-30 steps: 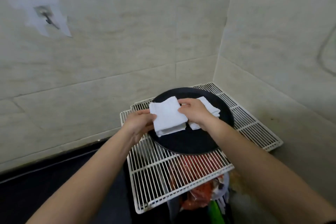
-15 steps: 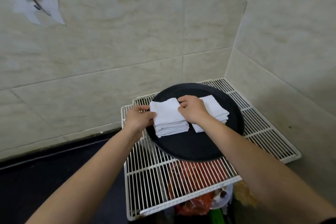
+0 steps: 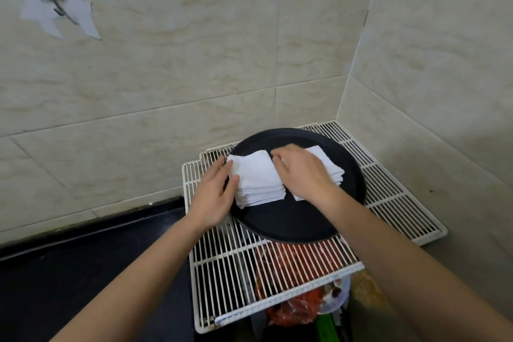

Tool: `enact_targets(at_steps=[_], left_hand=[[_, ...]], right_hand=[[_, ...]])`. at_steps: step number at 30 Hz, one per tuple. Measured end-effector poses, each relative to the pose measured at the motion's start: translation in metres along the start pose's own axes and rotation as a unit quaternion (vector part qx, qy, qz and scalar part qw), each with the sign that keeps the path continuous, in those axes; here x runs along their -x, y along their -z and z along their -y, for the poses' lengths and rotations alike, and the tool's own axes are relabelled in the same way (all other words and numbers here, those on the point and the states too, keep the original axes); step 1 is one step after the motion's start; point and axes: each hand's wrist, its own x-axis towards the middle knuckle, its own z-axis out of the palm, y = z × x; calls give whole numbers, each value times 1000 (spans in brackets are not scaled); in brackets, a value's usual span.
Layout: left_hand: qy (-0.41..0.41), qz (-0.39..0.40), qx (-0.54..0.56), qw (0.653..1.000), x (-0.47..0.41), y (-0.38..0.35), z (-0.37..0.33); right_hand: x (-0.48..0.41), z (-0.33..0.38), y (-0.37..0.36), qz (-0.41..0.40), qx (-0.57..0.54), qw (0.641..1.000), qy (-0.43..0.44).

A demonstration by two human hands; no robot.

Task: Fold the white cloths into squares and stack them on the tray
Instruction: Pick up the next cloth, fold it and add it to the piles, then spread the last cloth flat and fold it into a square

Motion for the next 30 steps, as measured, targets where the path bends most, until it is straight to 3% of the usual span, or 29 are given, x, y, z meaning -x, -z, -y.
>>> enact_targets(at_steps=[3,5,11,14,22,30], left_hand=[[-6,31,-42,999,7,-11,7],[5,32,-38,999,9,-14,8],[5,-45,-35,998,32,8,1],[32,-88,-116,989,61,28,17],[206,-221,-273,913,186,102,83],[350,-250,-290,855,335,162,144]], right_hand=[[19,5,-20,40,140,986,76],[26,5,-26,38,161,983,74],[33,20,-22,-6,66,997,46],[26,46,-29,2,43,996,82],[37,173,-96,51,-31,974,220],[98,308,-148,125,-53,928,347]])
